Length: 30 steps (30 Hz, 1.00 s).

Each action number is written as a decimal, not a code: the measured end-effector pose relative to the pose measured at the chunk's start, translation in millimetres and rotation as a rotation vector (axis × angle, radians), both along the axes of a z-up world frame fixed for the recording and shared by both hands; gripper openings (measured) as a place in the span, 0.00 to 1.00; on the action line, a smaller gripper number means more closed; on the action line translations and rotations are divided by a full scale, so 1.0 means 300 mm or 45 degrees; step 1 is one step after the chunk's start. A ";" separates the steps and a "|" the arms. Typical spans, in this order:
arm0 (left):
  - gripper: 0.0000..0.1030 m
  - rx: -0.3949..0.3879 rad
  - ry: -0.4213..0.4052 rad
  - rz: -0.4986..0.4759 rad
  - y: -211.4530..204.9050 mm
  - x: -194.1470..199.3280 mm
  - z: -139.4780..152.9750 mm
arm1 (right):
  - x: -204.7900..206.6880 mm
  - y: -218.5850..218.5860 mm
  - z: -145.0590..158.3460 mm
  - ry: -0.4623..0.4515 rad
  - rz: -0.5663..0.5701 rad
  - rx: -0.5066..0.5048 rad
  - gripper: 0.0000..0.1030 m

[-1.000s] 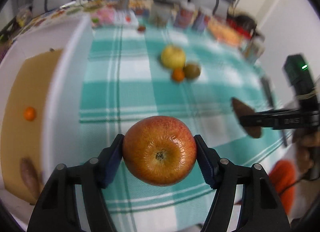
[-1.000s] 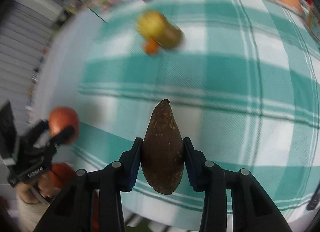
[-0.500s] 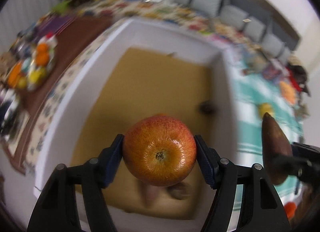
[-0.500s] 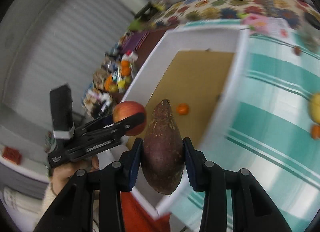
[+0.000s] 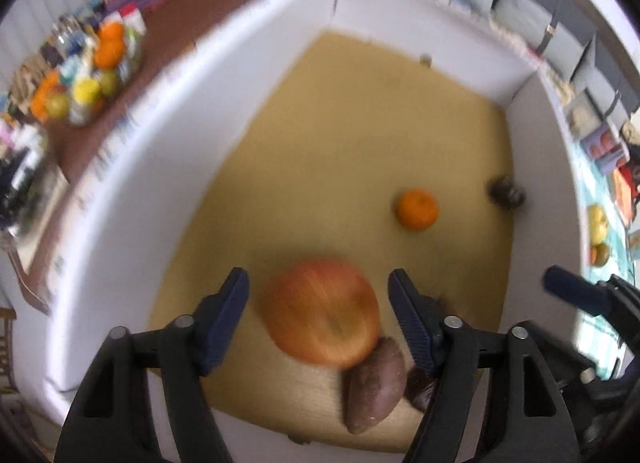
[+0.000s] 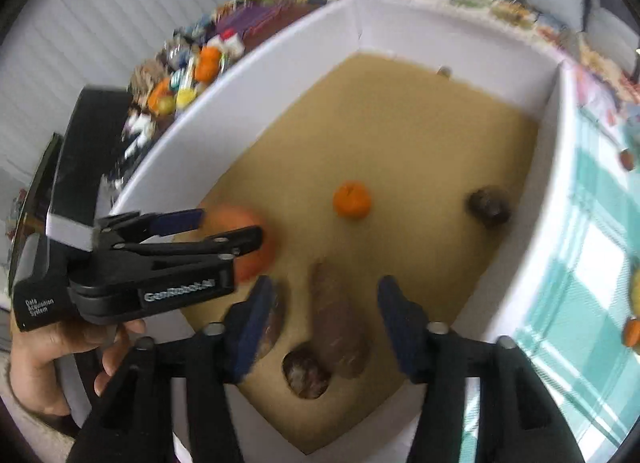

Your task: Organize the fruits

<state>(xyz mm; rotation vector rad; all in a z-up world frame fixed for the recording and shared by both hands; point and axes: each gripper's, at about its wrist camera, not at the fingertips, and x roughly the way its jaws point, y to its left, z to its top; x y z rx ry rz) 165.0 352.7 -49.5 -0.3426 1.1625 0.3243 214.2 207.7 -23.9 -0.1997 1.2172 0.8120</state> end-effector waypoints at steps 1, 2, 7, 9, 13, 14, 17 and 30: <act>0.81 0.013 -0.034 0.004 0.005 -0.009 0.031 | 0.003 -0.032 0.045 -0.040 -0.009 0.026 0.60; 0.82 0.028 -0.082 0.008 0.003 -0.014 0.070 | 0.001 -0.071 0.090 -0.086 -0.016 0.048 0.65; 0.84 0.009 -0.305 -0.039 -0.112 -0.051 0.264 | -0.032 -0.325 0.274 -0.341 -0.085 0.101 0.87; 0.85 -0.028 -0.363 -0.101 -0.200 -0.074 0.311 | -0.050 -0.454 0.301 -0.405 -0.136 0.104 0.93; 0.86 -0.098 -0.427 -0.297 -0.460 -0.134 0.348 | -0.106 -0.770 0.230 -0.443 -0.294 0.063 0.97; 0.86 -0.124 -0.430 -0.372 -0.564 -0.158 0.332 | -0.132 -0.879 0.173 -0.435 -0.358 0.028 0.97; 0.87 -0.183 -0.402 -0.535 -0.795 -0.209 0.246 | -0.207 -1.122 0.016 -0.404 -0.489 -0.083 0.97; 0.87 0.049 -0.239 -0.622 -1.217 -0.151 -0.226 | -0.358 -1.460 -0.242 -0.447 -0.743 -0.213 0.97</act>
